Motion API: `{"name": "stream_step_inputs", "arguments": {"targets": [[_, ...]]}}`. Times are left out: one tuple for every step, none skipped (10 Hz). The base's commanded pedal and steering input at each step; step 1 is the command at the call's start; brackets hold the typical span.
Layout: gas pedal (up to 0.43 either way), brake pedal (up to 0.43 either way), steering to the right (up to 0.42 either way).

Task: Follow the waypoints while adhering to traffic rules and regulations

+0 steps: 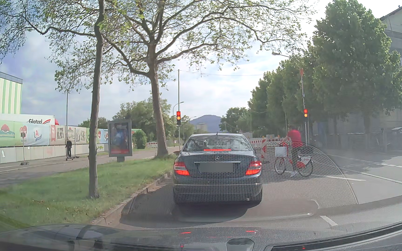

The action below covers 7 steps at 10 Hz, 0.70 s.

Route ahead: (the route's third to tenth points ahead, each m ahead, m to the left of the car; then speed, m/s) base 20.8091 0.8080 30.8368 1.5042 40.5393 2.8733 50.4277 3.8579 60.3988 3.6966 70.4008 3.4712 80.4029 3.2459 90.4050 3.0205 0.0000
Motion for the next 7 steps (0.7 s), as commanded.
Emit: {"name": "stream_step_inputs", "arguments": {"targets": [[0.000,0.207,-0.001],[0.000,0.207,-0.001],[0.000,0.207,-0.001],[0.000,0.207,-0.001],[0.000,0.213,-0.001],[0.000,0.207,-0.001],[0.000,0.207,-0.001]]}}
